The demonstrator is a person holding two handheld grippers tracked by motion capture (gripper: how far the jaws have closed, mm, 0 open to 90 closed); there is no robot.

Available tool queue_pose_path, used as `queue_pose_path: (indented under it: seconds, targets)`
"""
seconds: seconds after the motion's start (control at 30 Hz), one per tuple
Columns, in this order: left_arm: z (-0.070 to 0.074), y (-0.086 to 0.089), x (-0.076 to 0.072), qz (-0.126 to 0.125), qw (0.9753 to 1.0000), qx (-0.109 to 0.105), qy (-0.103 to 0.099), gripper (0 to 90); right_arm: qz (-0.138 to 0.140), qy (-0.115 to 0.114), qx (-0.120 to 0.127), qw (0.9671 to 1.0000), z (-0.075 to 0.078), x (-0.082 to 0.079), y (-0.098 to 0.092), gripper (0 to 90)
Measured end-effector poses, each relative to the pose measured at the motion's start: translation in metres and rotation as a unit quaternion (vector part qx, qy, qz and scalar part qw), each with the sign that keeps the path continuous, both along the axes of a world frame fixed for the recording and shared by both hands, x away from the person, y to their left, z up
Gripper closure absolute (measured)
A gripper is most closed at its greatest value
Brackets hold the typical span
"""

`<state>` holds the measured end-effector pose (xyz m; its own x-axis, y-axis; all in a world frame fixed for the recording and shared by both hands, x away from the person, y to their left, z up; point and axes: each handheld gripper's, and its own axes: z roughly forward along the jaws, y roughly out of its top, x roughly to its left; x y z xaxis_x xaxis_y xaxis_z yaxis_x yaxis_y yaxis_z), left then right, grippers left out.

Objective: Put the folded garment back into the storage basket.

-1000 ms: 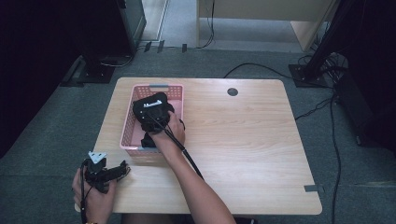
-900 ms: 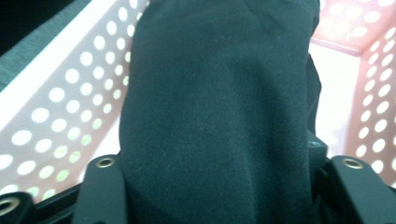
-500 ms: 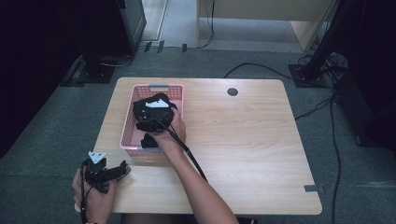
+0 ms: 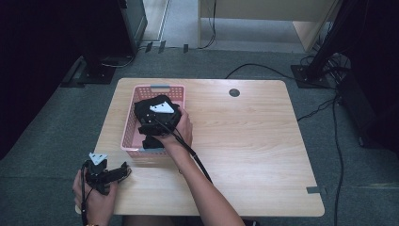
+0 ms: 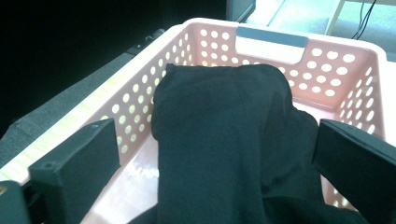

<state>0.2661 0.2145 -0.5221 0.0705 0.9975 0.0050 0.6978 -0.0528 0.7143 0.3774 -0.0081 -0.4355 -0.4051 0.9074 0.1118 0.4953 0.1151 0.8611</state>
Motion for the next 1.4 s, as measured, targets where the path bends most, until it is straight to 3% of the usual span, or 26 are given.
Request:
queue_pose_path:
  seconds: [0.4,0.77,1.4]
  targets:
    - [0.0,0.0,0.0,0.0,1.0,0.0,0.0,0.0,-0.017,-0.009,0.009,0.9998,-0.004,-0.006,-0.025,0.0]
    - [0.0,0.0,0.0,0.0,1.0,-0.001,-0.001,0.0,-0.049,-0.012,0.02,0.9985,-0.01,-0.007,-0.058,0.0]
    - [0.0,0.0,0.0,0.0,1.0,-0.001,-0.001,0.0,-0.103,-0.008,0.029,0.9942,-0.026,-0.008,-0.114,0.0]
